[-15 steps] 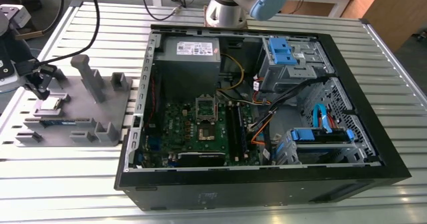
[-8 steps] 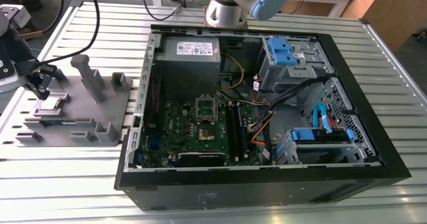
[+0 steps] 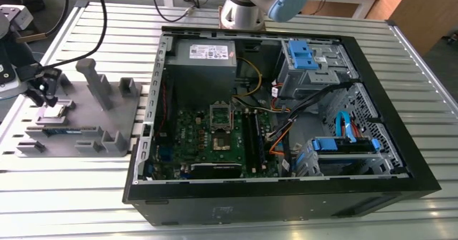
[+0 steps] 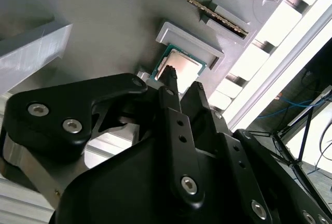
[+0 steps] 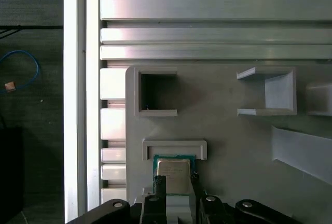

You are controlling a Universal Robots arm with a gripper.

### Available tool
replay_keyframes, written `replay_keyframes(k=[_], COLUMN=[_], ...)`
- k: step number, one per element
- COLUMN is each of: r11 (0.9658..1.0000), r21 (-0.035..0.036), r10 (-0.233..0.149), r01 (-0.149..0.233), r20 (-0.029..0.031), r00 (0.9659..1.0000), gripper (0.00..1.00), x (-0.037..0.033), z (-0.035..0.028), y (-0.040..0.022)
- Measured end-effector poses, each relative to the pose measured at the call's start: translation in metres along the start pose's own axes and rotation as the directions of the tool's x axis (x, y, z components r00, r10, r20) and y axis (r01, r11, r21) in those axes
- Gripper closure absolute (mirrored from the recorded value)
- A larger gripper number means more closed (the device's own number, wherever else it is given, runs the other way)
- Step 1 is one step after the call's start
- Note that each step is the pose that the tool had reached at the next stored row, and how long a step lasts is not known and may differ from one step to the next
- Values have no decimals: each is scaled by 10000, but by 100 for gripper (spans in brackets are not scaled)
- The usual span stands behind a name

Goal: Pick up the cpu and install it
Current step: 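Pick up the cpu and move it towards the insertion slot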

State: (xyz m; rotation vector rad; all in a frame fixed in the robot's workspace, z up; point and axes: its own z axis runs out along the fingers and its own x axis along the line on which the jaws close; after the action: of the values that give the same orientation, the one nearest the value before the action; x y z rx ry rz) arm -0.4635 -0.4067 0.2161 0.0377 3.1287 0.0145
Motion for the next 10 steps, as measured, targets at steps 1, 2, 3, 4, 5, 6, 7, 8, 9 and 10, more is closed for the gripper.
replay_keyframes(k=[1, 2, 3, 4, 5, 6, 7, 8, 9, 10], r11=[10000, 10000, 10000, 10000, 10000, 10000, 10000, 10000, 10000, 10000], r21=[0, 0, 0, 0, 0, 0, 0, 0, 0, 0], r10=[0, 0, -1, 0, 0, 0, 0, 0, 0, 0], r01=[0, 0, 1, 0, 0, 0, 0, 0, 0, 0], r20=[0, 0, 0, 0, 0, 0, 0, 0, 0, 0], r00=[10000, 10000, 10000, 10000, 10000, 10000, 10000, 10000, 10000, 10000], gripper=[71, 65, 59, 59, 53, 53, 48, 42, 36, 36], x=[0, 0, 0, 0, 0, 0, 0, 0, 0, 0], z=[0, 0, 0, 0, 0, 0, 0, 1, 1, 1], y=[0, 0, 0, 0, 0, 0, 0, 0, 0, 0])
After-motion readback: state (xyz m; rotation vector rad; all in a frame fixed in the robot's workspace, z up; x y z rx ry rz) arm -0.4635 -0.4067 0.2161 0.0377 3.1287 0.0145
